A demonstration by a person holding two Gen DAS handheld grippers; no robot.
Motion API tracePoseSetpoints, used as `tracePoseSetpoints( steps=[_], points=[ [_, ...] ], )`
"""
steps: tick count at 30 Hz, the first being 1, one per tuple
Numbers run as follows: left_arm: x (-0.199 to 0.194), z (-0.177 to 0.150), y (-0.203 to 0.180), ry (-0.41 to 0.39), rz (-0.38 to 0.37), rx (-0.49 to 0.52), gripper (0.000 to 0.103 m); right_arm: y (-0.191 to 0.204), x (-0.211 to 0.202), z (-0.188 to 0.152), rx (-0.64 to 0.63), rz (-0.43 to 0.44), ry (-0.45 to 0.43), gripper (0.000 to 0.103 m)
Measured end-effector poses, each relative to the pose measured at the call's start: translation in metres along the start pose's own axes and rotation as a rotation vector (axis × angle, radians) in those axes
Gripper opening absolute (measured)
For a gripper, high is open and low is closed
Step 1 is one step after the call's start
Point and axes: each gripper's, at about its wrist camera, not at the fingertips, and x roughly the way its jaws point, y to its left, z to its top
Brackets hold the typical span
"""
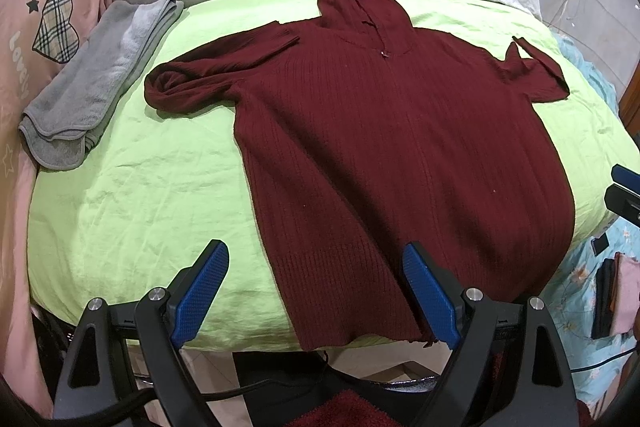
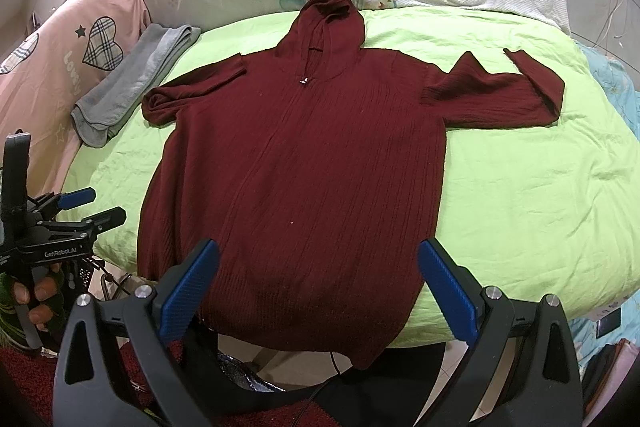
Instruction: Fold large clothes
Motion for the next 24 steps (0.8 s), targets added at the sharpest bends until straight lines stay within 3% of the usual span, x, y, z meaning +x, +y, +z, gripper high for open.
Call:
tracePoseSetpoints(
  steps=[17,21,24],
  points=[
    [-0.001,0.003,-0.006,-0.01,-0.005,0.006,0.09,-0.002,0.003,0.001,0.012,0.004,0.002,0.099],
    [0.002,0.007,-0.009,0.013,-0.014,0.008,0.09,-0.007,0.007,0.004,0.026,0.007,0.006,0.099],
    [0.008,0.013,-0.01,0.073,-0.024,0.018,0.09,-0.008,0.008,0.008,0.026,0.013,0.004,0.099]
  ],
)
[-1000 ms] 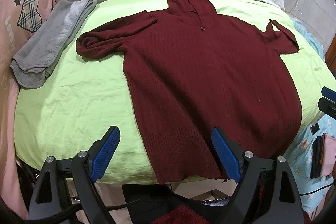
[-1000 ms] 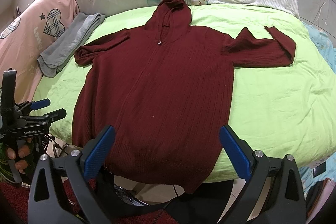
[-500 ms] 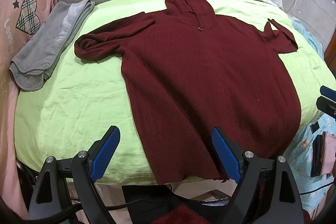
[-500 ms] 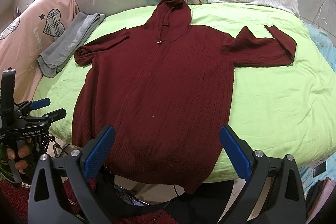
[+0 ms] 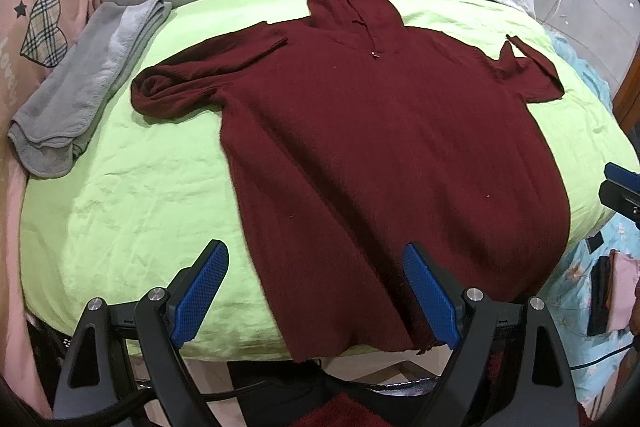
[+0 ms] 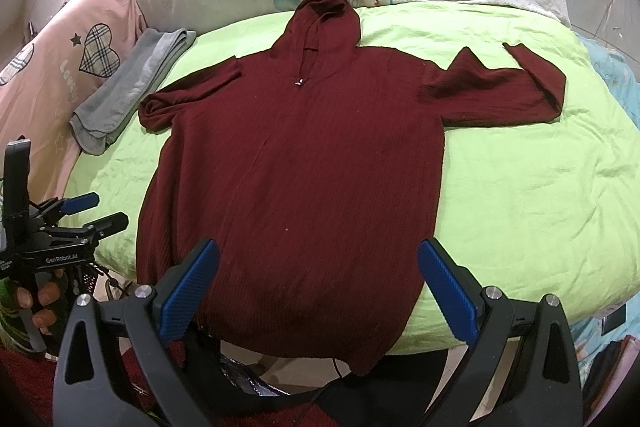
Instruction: Fold large clothes
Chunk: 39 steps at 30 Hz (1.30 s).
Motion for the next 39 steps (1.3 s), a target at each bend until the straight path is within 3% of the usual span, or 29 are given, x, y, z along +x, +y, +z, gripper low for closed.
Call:
tracePoseSetpoints(
  steps=[10,20,22,24,27,38,39],
  points=[
    [0.017,0.017,0.001,-0.018,-0.035,-0.005,0.09,-0.037,0.008,0.023,0.043,-0.043,-0.033,0.099],
    [0.041,0.049,0.007,-0.007,-0.051,-0.042,0.09,-0.159,0.019,0.106,0.195,-0.168,-0.178,0.098],
    [0.046,0.054,0.006,-0.005,-0.049,-0.048,0.09,-0.199,0.03,0.132,0.264,-0.191,-0.201,0.088],
    [0.052,0.059,0.005,0.009,-0.056,-0.057,0.09,-0.232,0.049,0.155,0.329,-0.24,-0.183,0.068],
    [0.063,0.064,0.003,0.035,-0.06,-0.068,0.09,-0.266,0.079,0.181,0.357,-0.292,-0.16,0.067],
    [0.105,0.08,-0.004,0.119,-0.056,-0.079,0.09,-0.316,0.174,0.236,0.242,-0.466,-0.024,0.067],
    [0.108,0.082,-0.004,0.117,-0.06,-0.082,0.09,-0.323,0.182,0.238,0.247,-0.481,-0.004,0.063]
  ],
)
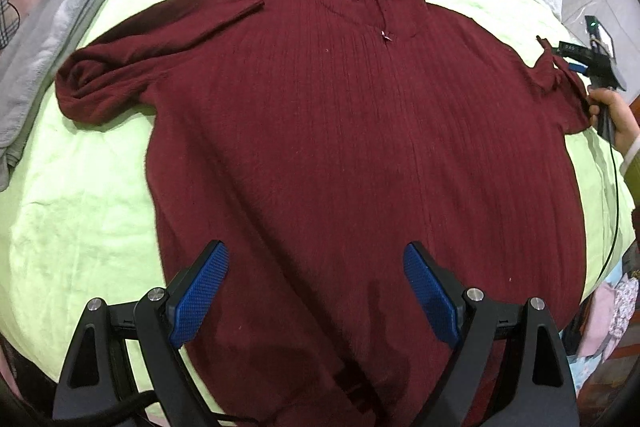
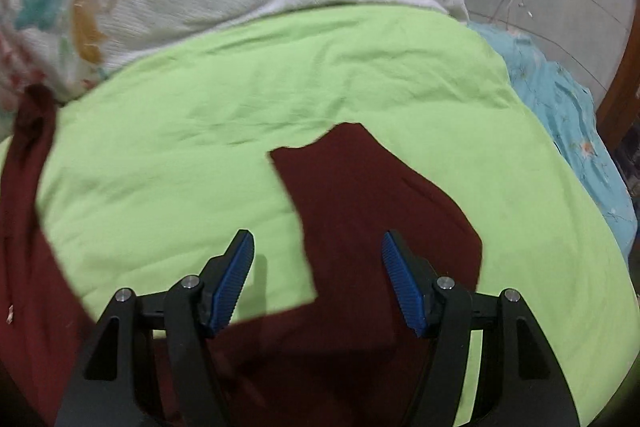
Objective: Fold large clothes
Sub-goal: 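Grasp the hoodie sleeve cuff with the right gripper and lift it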
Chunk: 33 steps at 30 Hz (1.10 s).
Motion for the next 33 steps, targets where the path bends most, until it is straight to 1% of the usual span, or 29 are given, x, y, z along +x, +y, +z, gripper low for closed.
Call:
tracePoseSetpoints(
  steps=[1,2,3,4,5,8,10,12,13,14,17,19,20,21,22,25,27,29,31,33],
  points=[
    [0.003,0.002,0.0,0.002,-0.001,-0.001,0.09,-0.001,0.006,0.003,-0.004,-0.004,0.007,0.059],
    [0.006,0.004,-0.001,0.007,-0.001,0.001,0.09,-0.002,0.012,0.005,-0.011,-0.01,0.018,0.046],
    [0.008,0.006,-0.002,0.012,-0.001,0.002,0.09,-0.005,0.019,0.006,-0.008,-0.003,0.036,0.025],
    [0.011,0.008,-0.002,0.013,-0.004,0.003,0.09,-0.007,0.021,0.005,-0.001,0.002,0.043,0.015],
    [0.012,0.009,-0.003,0.016,-0.007,0.005,0.09,-0.008,0.021,0.006,0.002,0.007,0.045,0.008],
    [0.012,0.01,-0.008,0.007,0.0,0.029,0.09,-0.013,0.004,0.005,0.059,0.071,0.011,0.006],
    [0.01,0.011,-0.01,-0.004,-0.004,0.04,0.09,-0.012,-0.015,0.002,0.103,0.148,-0.008,0.006],
    [0.009,0.014,-0.009,-0.014,-0.019,0.035,0.09,-0.001,-0.04,-0.007,0.126,0.244,-0.037,0.006],
    [0.01,0.015,-0.007,-0.012,-0.028,0.03,0.09,0.006,-0.049,-0.011,0.126,0.278,-0.047,0.006],
    [0.009,0.017,-0.005,-0.016,-0.043,0.022,0.09,0.021,-0.065,-0.018,0.12,0.346,-0.064,0.006],
    [0.003,0.024,0.005,-0.056,-0.069,-0.017,0.09,0.065,-0.095,-0.034,0.09,0.487,-0.081,0.006],
    [0.0,0.029,0.014,-0.069,-0.096,-0.047,0.09,0.103,-0.111,-0.049,0.057,0.594,-0.064,0.006],
    [-0.001,0.032,0.02,-0.074,-0.113,-0.064,0.09,0.13,-0.116,-0.059,0.037,0.653,-0.045,0.006],
    [-0.003,0.033,0.025,-0.078,-0.128,-0.079,0.09,0.146,-0.118,-0.064,0.023,0.686,-0.034,0.006],
    [-0.004,0.034,0.029,-0.084,-0.142,-0.091,0.09,0.171,-0.119,-0.072,-0.003,0.728,-0.015,0.006],
    [-0.006,0.035,0.043,-0.1,-0.167,-0.109,0.091,0.231,-0.119,-0.091,-0.067,0.806,0.028,0.006],
    [-0.007,0.033,0.051,-0.104,-0.19,-0.117,0.091,0.268,-0.115,-0.104,-0.089,0.865,0.074,0.006],
    [-0.005,0.034,0.059,-0.102,-0.212,-0.128,0.091,0.301,-0.11,-0.116,-0.117,0.907,0.104,0.006],
    [-0.002,0.037,0.066,-0.098,-0.233,-0.141,0.091,0.32,-0.109,-0.13,-0.129,0.93,0.136,0.006],
    [0.002,0.042,0.071,-0.103,-0.251,-0.144,0.091,0.332,-0.105,-0.139,-0.139,0.932,0.156,0.006]
  ],
)
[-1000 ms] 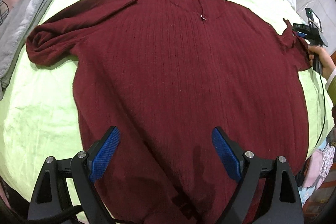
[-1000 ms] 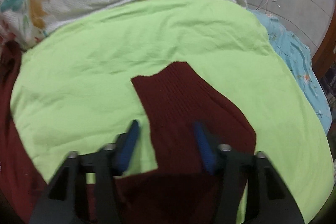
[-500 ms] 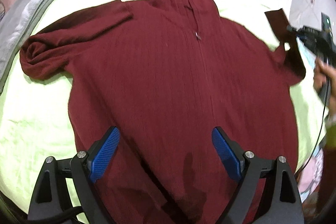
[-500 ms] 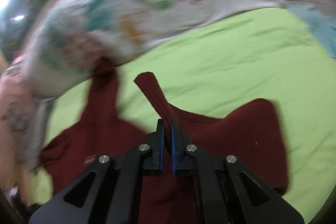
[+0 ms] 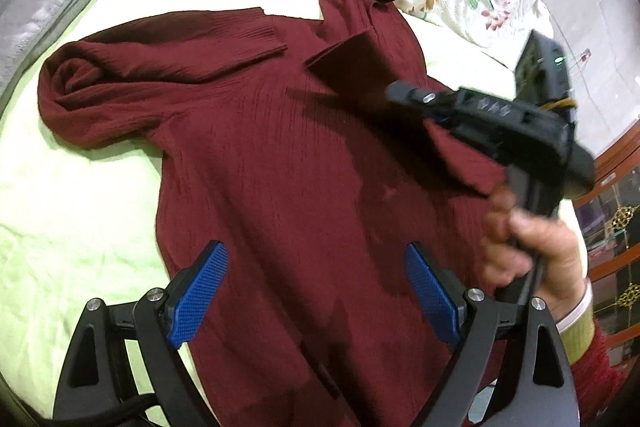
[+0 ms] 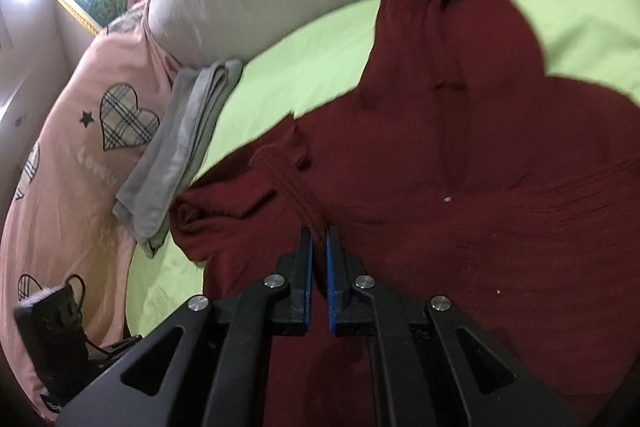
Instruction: Fold large clothes
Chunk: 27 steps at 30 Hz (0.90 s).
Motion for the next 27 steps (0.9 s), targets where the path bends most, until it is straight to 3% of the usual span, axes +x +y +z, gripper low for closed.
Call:
tracePoseSetpoints(
  steps=[4,6,12,15,17,19,21,27],
  points=[
    [0.01,0.018,0.009,-0.006,-0.029,-0.017,0.091,-0.004,0.019,-0.002,0.04,0.023,0.048,0.012],
    [0.017,0.029,0.013,0.004,-0.061,-0.039,0.091,-0.008,0.018,-0.003,0.066,0.048,0.059,0.032],
    [0.063,0.069,0.014,0.064,-0.123,-0.06,0.089,-0.012,-0.054,-0.018,0.078,0.031,-0.084,0.035],
    [0.088,0.082,0.006,0.093,-0.15,-0.037,0.073,-0.023,-0.098,-0.034,0.111,-0.021,-0.156,0.035],
    [0.103,0.089,-0.002,0.099,-0.112,-0.003,0.065,-0.031,-0.119,-0.041,0.14,-0.05,-0.182,0.036],
    [0.11,0.093,-0.009,0.085,-0.083,0.036,0.03,-0.04,-0.139,-0.051,0.171,-0.079,-0.213,0.036],
    [0.113,0.097,-0.012,0.086,-0.102,0.046,0.005,-0.048,-0.156,-0.057,0.19,-0.123,-0.239,0.036],
    [0.069,0.094,-0.001,-0.081,-0.017,0.047,0.004,-0.083,-0.203,-0.057,0.273,-0.247,-0.323,0.036]
  ],
)
